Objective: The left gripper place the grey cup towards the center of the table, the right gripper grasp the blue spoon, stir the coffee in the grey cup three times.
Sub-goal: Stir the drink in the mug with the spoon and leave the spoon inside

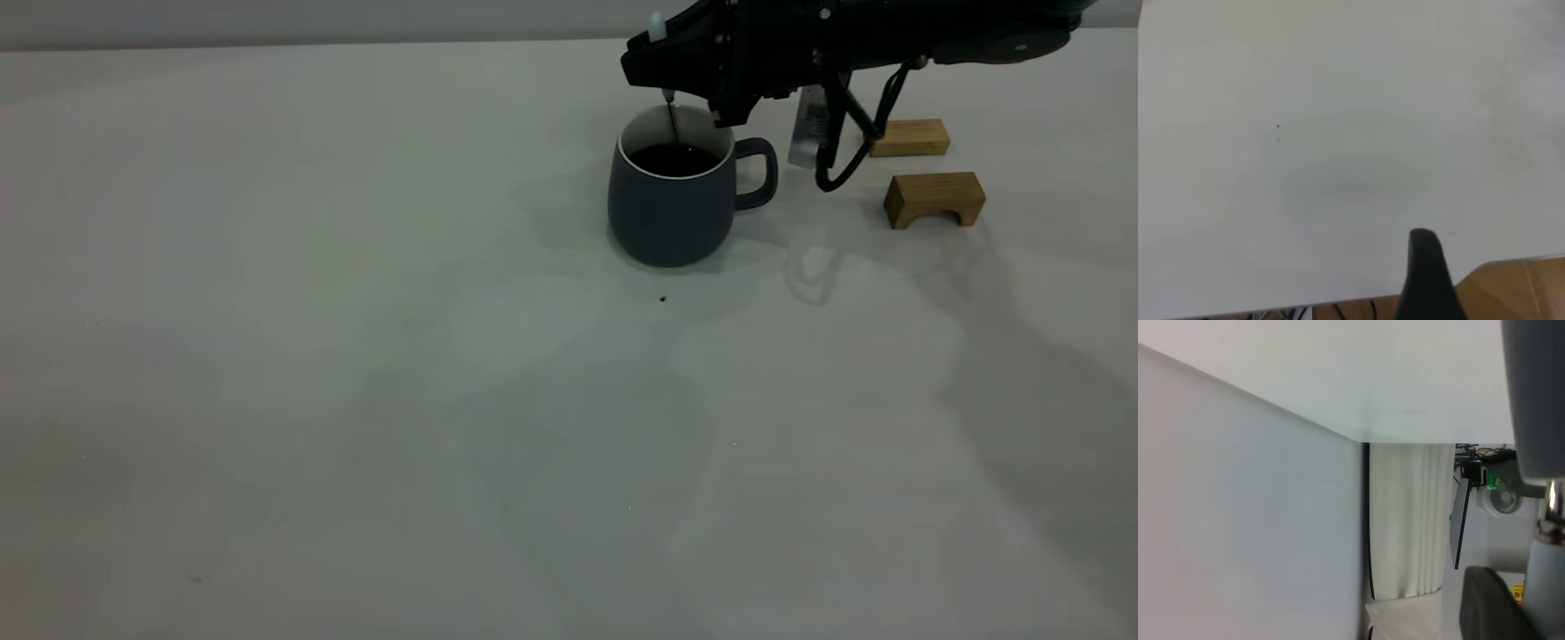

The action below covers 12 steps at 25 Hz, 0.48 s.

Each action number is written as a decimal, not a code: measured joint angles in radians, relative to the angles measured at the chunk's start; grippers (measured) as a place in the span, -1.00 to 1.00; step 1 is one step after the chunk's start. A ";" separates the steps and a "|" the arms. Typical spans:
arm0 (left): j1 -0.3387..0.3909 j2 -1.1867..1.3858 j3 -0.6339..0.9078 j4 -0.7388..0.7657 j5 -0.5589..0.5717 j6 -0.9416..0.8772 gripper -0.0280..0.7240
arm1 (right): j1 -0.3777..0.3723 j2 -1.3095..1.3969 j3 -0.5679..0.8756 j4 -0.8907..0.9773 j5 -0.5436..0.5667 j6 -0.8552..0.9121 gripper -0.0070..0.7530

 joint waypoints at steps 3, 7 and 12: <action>0.000 0.000 0.000 0.000 0.000 0.000 0.63 | -0.017 0.000 0.000 -0.013 0.014 0.002 -0.67; 0.000 0.000 0.000 0.000 0.000 0.000 0.63 | -0.041 0.000 0.000 -0.049 0.048 0.001 -0.67; 0.000 0.000 0.000 0.000 0.000 0.000 0.63 | -0.063 0.000 -0.001 -0.142 0.119 -0.001 -0.67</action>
